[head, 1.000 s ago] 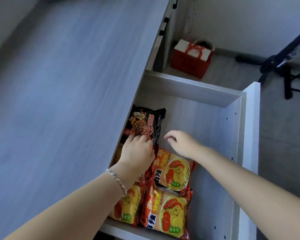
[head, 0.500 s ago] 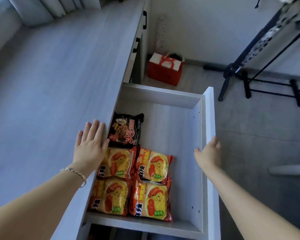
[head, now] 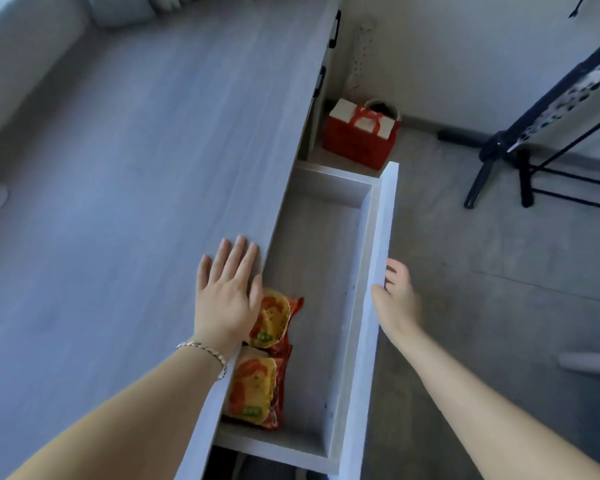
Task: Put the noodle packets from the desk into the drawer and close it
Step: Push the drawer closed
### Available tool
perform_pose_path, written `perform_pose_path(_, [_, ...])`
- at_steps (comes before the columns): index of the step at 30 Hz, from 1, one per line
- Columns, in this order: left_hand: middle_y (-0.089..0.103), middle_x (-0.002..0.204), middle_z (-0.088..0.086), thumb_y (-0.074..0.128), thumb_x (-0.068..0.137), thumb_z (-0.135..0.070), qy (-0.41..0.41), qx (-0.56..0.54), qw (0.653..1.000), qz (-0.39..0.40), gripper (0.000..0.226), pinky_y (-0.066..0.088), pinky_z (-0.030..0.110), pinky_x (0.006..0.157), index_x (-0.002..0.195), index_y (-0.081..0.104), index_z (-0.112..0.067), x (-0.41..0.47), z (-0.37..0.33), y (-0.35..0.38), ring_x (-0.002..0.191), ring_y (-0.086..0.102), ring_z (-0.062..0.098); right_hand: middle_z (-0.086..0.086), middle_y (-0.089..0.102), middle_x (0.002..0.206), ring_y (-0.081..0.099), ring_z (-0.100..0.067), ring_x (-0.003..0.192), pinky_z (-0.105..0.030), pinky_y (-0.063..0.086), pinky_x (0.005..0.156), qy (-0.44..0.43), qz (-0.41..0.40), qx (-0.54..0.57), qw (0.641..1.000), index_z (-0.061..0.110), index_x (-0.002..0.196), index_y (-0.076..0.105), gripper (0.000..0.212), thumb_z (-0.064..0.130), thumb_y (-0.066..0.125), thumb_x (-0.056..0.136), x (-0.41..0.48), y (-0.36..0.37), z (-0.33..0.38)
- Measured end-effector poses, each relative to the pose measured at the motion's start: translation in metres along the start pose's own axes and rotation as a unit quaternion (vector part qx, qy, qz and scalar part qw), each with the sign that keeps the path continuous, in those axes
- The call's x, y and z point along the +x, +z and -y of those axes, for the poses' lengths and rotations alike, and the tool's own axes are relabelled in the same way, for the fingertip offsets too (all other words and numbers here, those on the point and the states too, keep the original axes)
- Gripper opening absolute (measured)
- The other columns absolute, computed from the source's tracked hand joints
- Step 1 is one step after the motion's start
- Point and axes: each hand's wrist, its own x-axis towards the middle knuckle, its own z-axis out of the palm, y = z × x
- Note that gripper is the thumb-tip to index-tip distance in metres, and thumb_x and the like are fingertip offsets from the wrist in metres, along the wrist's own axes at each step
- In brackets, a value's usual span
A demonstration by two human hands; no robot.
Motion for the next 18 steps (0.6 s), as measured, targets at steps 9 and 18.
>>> perform_pose_path(9, [0.038,0.152,0.0,0.026,0.092,-0.037,0.008,-0.007,1.0,-0.011,0.055,0.004,0.038,0.115,0.142,0.043,-0.021,0.002,0.001,-0.001,0.144,0.027,0.022,-0.009,0.047,0.144,0.051,-0.018,0.118,-0.017,0.047,0.079,0.019,0.227,0.18,0.957,0.003,0.138,0.033,0.056,-0.017,0.029,0.086,0.003,0.101,0.063])
perform_pose_path(18, [0.053,0.142,0.003,0.036,0.089,-0.036,0.013,0.034,0.999,-0.015,0.051,0.016,0.042,0.11,0.133,0.055,-0.019,0.006,0.001,-0.001,0.134,0.045,0.028,-0.012,0.063,0.121,0.059,-0.019,0.104,-0.026,0.045,0.086,-0.009,0.322,0.024,0.946,0.009,0.122,0.054,0.043,-0.008,0.038,0.086,0.014,0.101,0.078])
